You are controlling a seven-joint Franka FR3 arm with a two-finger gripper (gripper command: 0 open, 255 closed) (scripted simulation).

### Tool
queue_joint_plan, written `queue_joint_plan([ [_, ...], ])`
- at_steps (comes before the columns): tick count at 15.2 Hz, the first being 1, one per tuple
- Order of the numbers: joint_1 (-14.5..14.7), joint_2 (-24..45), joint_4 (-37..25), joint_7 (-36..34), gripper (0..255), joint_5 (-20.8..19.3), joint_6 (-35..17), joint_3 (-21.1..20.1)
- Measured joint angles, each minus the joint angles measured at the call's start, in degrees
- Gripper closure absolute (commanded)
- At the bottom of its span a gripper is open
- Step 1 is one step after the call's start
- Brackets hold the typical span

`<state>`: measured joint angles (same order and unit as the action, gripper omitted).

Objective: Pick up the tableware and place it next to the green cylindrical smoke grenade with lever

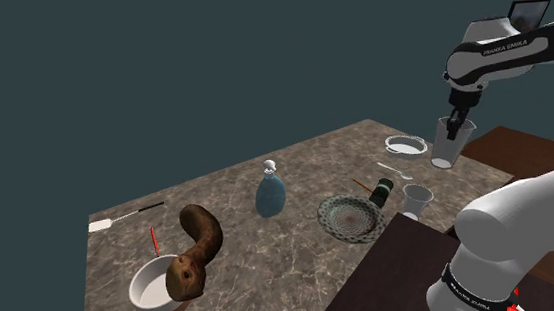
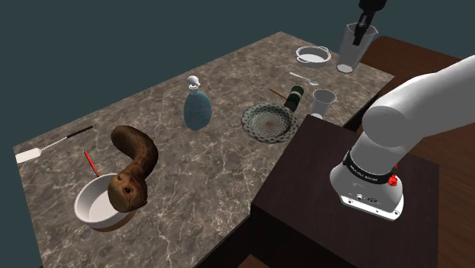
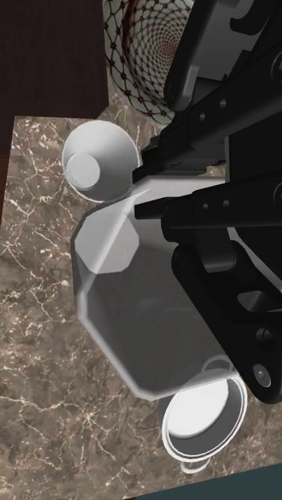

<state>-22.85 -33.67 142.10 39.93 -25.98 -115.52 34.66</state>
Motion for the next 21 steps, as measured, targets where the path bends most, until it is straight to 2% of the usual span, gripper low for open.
queue_joint_plan([
  [6, 0.85, 6.71, -6.30, 8.25, 255, 0.72, -2.70, 8.12],
  [21, 2.16, 13.36, -0.24, 9.53, 255, 0.77, -15.42, 13.97],
])
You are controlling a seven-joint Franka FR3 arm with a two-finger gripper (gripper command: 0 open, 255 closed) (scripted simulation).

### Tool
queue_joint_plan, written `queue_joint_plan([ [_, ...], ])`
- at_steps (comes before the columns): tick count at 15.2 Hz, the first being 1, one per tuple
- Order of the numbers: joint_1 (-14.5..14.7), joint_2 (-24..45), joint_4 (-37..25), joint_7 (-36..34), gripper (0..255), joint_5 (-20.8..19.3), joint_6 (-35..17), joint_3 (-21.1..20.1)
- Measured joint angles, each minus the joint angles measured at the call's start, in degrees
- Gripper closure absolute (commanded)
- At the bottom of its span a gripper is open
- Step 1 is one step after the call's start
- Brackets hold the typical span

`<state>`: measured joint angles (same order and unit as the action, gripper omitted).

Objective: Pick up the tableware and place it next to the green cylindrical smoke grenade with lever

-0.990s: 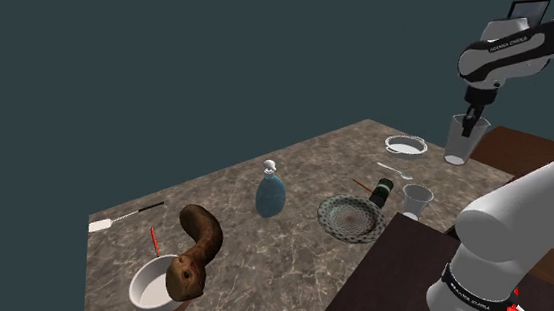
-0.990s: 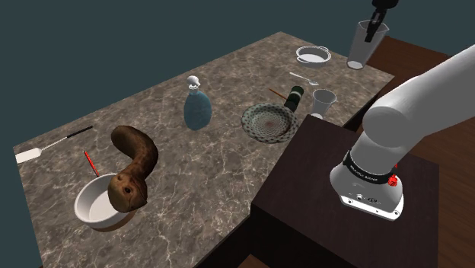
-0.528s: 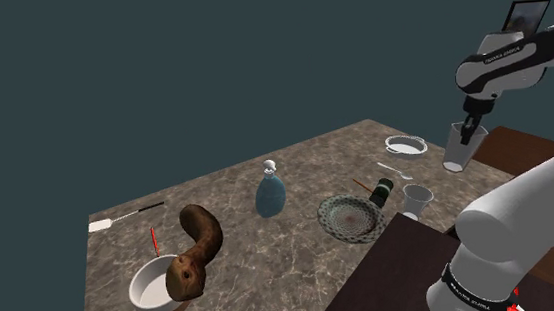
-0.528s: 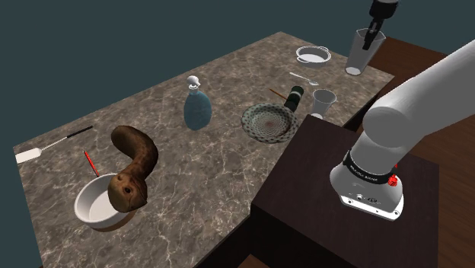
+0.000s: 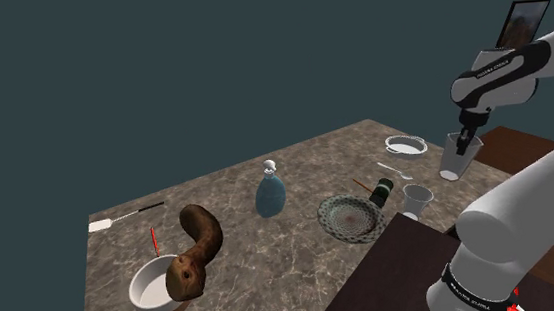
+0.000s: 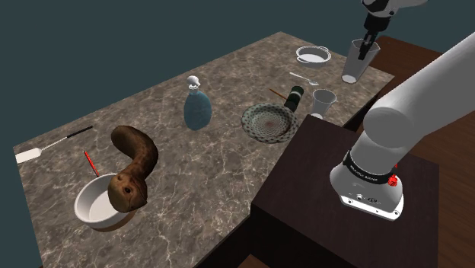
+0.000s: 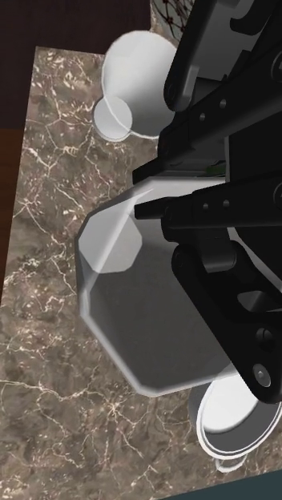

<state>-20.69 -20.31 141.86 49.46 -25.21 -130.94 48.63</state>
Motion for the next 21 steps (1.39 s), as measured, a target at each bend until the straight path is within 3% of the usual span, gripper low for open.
queue_joint_plan([
  [12, 3.40, 9.16, 4.05, 2.99, 255, 4.25, -12.24, 5.57],
  [16, 5.26, 13.34, 5.16, 5.54, 255, 7.99, -16.70, 7.59],
  [21, 7.53, 19.46, 5.96, 11.28, 255, 16.27, -21.72, 9.15],
])
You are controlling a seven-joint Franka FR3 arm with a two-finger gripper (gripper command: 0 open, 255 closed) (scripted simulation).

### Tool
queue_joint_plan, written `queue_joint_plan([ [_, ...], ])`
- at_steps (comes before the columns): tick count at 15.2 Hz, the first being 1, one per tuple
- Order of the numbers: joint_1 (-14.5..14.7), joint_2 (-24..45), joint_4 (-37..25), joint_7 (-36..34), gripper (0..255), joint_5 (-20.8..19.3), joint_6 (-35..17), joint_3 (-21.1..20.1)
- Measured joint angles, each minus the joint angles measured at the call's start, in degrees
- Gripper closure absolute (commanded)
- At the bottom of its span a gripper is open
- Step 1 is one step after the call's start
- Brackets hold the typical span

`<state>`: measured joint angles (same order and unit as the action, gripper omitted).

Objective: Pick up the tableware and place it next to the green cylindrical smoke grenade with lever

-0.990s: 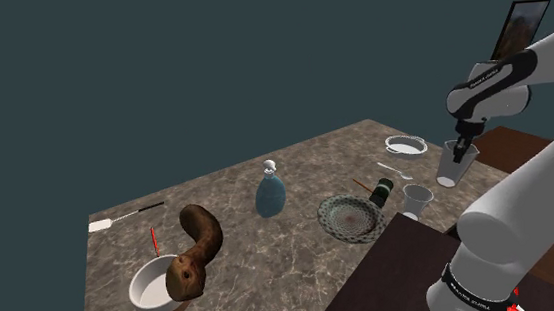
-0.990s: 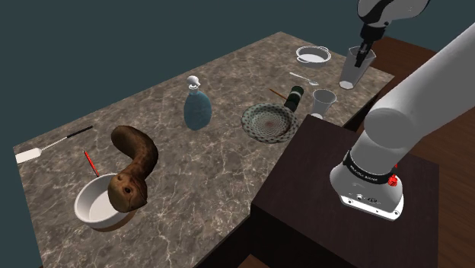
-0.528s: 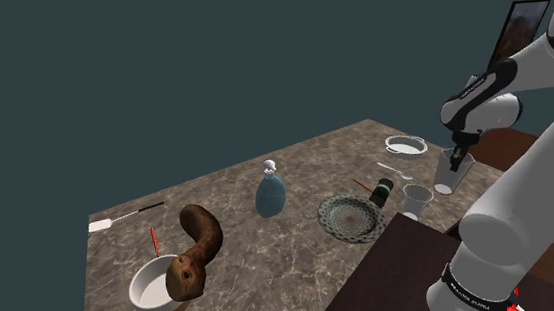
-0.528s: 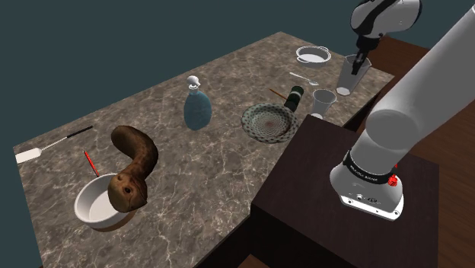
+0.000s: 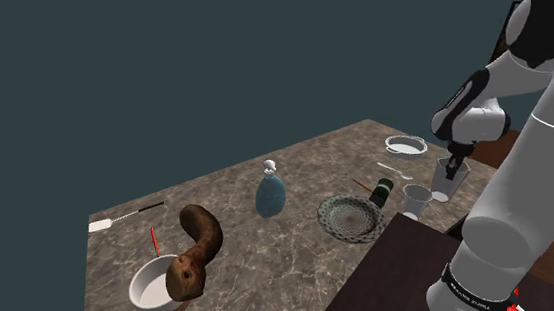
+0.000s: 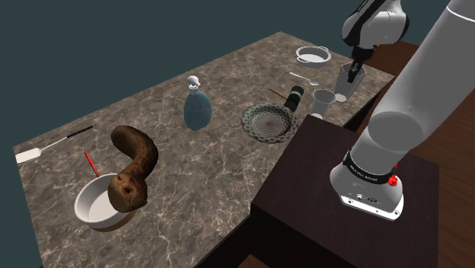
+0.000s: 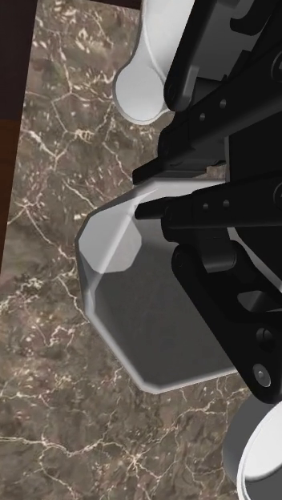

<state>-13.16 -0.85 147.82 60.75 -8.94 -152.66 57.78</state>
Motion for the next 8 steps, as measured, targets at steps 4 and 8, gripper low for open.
queue_joint_plan([
  [4, -0.55, 6.18, 0.35, 7.86, 255, 10.99, -4.00, -1.95],
  [8, -3.45, 10.26, 0.38, 13.49, 255, 19.12, -6.56, -6.28],
])
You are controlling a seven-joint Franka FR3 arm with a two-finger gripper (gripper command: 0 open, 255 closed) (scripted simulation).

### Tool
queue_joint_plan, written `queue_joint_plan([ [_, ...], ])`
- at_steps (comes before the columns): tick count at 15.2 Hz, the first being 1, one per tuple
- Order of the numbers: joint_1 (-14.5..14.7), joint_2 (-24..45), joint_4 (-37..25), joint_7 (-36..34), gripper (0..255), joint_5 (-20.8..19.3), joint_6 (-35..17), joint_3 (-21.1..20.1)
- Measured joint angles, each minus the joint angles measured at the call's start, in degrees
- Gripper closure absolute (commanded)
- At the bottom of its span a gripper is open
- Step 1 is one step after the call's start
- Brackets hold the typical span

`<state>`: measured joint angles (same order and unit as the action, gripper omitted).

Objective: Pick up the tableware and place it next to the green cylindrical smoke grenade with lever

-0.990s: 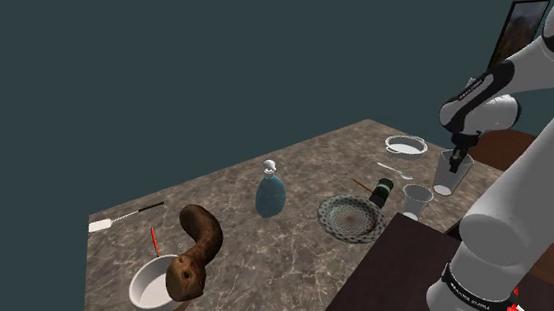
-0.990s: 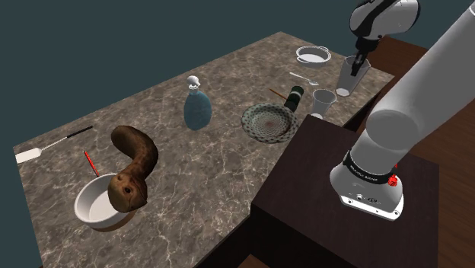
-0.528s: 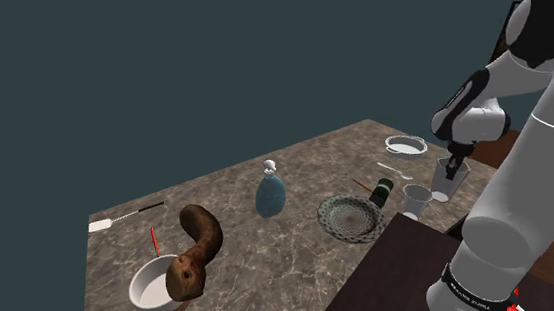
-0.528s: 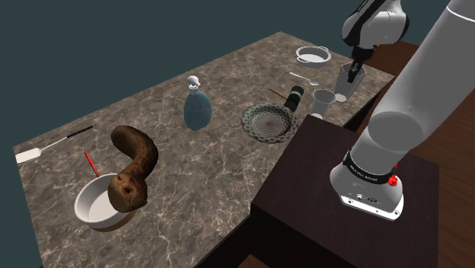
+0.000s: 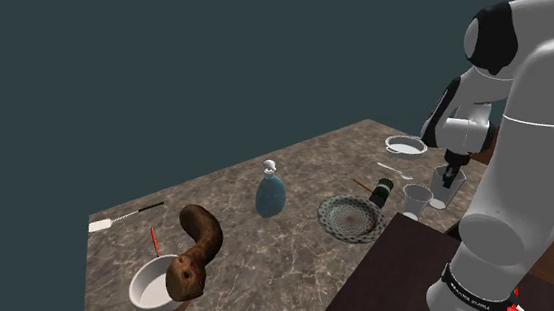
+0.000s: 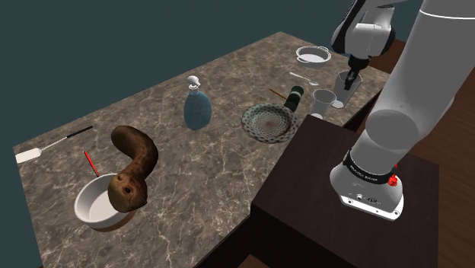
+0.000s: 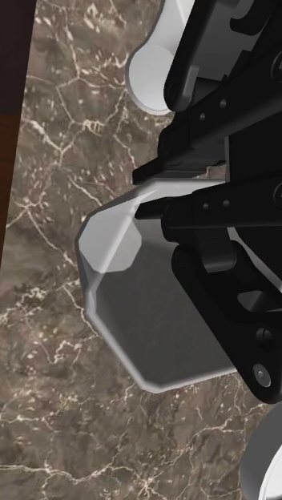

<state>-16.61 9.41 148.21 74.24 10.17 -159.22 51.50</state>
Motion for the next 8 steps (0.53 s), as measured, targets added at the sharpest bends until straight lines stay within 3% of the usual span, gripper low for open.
queue_joint_plan([
  [5, -0.46, 0.34, -0.19, 0.69, 255, 0.98, -0.29, -0.71],
  [6, -0.54, 0.40, -0.21, 0.79, 0, 1.14, -0.35, -0.82],
  [8, -0.64, 0.58, -0.13, 0.86, 0, 1.28, -0.37, -0.90],
])
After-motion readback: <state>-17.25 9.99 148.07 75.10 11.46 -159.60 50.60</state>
